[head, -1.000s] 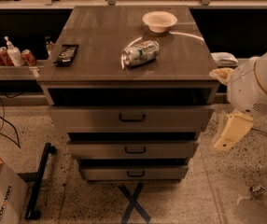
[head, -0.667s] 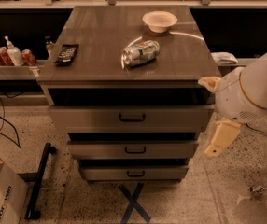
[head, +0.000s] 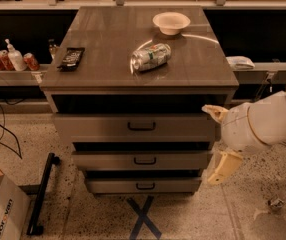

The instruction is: Open bottom drawer

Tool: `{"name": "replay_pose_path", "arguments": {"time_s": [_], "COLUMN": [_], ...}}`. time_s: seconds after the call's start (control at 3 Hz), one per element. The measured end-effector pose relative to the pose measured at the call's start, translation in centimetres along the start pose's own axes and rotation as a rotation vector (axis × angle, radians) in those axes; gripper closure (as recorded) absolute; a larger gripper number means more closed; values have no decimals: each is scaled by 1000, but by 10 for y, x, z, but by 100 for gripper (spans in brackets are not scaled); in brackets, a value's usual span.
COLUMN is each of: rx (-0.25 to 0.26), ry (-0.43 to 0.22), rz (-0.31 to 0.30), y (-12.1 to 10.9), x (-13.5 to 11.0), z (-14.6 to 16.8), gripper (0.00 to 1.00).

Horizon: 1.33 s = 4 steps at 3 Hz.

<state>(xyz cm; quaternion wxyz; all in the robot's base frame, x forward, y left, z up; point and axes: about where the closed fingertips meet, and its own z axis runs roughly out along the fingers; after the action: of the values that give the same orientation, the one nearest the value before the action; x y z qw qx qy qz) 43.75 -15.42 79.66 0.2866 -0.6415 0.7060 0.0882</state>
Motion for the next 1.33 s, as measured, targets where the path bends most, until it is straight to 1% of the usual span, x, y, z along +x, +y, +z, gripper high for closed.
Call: {"name": "replay_pose_path", "arguments": {"time_s": [0.33,0.67,1.0,1.33], "rx": [23,42,42,60], "ry": [-113,-248,-247,-218], "rz": [49,120,119,124], "y": [12,19,19,22], "x": [17,46,45,45], "z": [32,71,70,90], "gripper": [0,0,0,0]}}
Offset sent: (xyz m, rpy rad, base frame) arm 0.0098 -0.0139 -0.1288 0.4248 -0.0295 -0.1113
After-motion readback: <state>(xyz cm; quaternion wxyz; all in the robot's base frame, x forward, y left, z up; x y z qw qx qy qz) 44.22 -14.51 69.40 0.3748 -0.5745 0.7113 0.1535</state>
